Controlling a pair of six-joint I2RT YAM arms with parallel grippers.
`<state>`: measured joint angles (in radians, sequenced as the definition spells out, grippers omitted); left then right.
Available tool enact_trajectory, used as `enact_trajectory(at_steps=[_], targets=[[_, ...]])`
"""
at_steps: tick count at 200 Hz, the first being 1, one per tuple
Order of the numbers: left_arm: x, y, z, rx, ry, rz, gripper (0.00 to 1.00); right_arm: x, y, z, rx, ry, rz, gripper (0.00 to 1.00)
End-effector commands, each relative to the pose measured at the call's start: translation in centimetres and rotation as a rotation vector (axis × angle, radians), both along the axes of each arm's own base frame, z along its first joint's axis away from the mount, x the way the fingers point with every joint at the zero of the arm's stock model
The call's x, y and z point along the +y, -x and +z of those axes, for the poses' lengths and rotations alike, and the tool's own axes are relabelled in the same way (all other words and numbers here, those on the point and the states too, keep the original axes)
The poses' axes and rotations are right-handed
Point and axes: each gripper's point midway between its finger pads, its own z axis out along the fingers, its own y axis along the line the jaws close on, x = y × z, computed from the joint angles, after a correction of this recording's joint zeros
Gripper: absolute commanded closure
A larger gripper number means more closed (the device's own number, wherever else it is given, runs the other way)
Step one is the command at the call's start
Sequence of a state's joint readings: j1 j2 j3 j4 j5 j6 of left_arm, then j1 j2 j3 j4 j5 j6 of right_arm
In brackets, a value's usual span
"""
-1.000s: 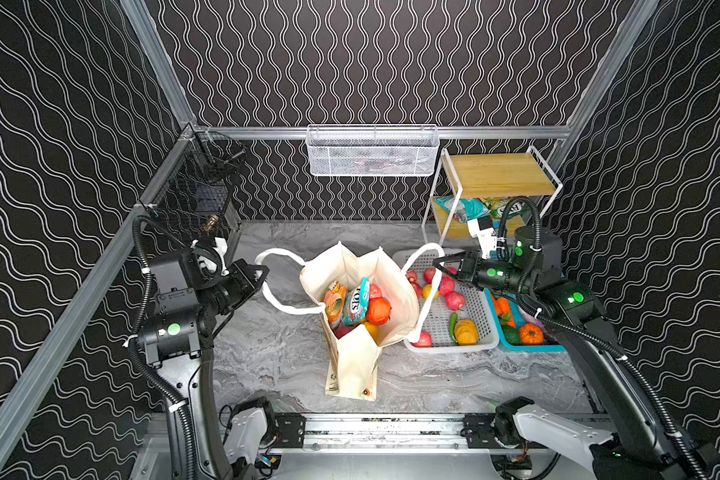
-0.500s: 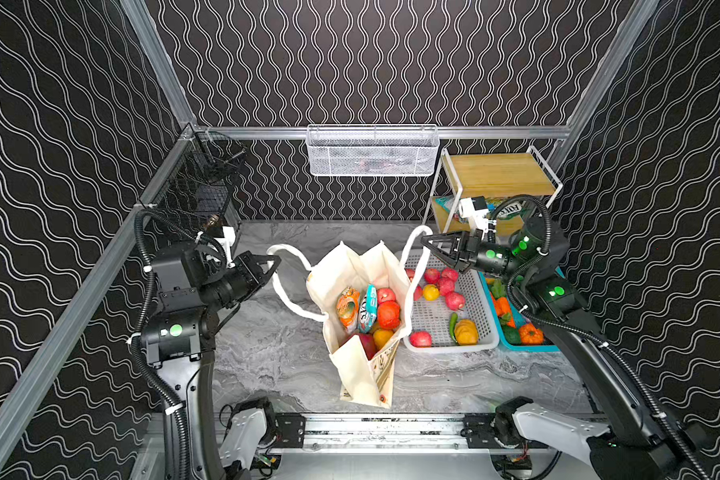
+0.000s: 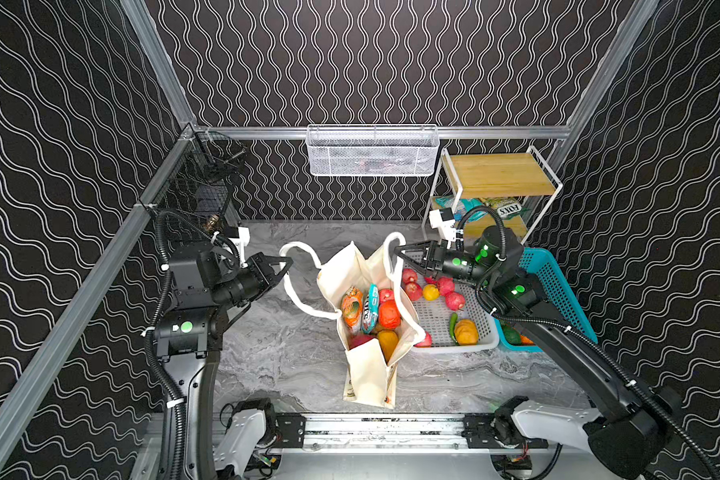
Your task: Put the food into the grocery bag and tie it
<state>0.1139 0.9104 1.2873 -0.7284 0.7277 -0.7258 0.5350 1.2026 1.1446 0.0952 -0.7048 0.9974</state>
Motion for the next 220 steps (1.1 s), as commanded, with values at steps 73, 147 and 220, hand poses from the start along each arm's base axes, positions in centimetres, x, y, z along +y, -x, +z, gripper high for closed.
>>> enact_trajectory(at_steps=[73,147,220], targets=[[0.1,-0.6,-0.5,-0.022,-0.020,-0.006,1.00,-1.8,2.7,-3.5,-0.057,0.142,-0.006,0.62],[0.0,-0.5,0.0,-0.029,-0.024,-0.014,1.00,-0.5,0.6,-2.1,-0.094,0.116,-0.008,0.66],[0.0,-0.2,0.2,-0.032,-0.035,-0.019,1.00,-1.1,1.0,2.0,-0.169,0.099,-0.034,1.00]])
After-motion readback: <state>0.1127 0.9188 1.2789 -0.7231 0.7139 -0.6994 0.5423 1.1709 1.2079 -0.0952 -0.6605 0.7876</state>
